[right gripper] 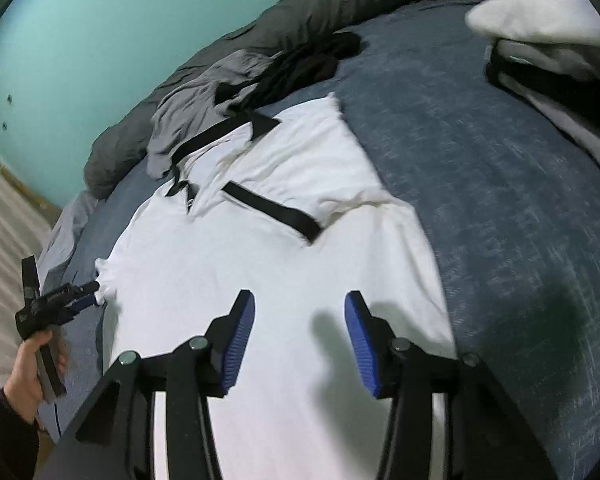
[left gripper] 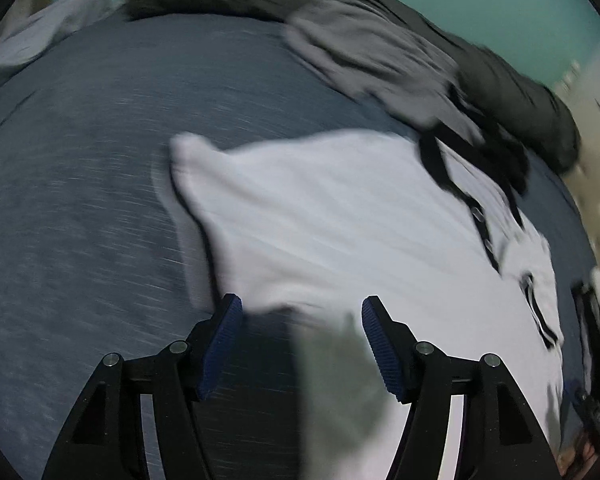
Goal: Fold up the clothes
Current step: 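Grasp the other black-trimmed sleeve with the left tool and fold it across the body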
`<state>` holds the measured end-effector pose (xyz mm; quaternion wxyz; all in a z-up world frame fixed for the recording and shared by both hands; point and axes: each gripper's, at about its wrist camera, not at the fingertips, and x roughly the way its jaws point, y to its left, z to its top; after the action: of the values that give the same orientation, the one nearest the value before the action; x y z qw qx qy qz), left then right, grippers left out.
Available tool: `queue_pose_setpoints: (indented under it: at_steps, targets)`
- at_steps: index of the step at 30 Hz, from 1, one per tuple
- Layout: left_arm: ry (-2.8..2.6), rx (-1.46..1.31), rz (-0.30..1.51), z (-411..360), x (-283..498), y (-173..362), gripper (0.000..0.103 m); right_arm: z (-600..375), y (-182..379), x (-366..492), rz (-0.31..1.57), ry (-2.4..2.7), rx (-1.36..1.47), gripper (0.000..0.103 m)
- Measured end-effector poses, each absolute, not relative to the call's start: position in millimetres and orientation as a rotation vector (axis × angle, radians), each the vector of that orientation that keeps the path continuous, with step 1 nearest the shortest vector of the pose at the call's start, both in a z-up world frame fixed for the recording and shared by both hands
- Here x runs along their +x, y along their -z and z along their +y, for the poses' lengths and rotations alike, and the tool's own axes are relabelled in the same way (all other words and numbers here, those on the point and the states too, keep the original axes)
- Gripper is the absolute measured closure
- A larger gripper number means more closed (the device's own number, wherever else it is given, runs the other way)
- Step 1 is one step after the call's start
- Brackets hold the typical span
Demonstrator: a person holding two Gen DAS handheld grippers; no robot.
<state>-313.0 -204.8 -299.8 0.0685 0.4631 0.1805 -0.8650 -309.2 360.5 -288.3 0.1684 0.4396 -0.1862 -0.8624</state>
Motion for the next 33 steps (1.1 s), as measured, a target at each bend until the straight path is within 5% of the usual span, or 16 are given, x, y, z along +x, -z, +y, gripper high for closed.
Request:
queue_pose_setpoints:
  at_steps: [9, 24, 28, 33]
  targets:
    - [2.505, 1.322, 0.716, -282.7, -318.1, 311.5, 0.036, 356.2, 289.2, -308.7, -0.557, 2.424, 1.194, 0.055]
    - [2.538, 1.342, 0.743, -269.2, -339.2, 333.9, 0.037, 360.2, 297.8, -315.4, -0.600, 2.408, 1.198, 0.055]
    - [2.550, 1.340, 0.704, -262.4, -346.0, 333.6, 0.066, 364.5, 300.0, -316.8, -0.620, 2.408, 1.204, 0.055]
    - [2.575, 1.360, 0.657, -251.0, -354.5, 334.9, 0.086, 365.3, 301.5, -317.8, -0.633, 2.402, 1.208, 0.055]
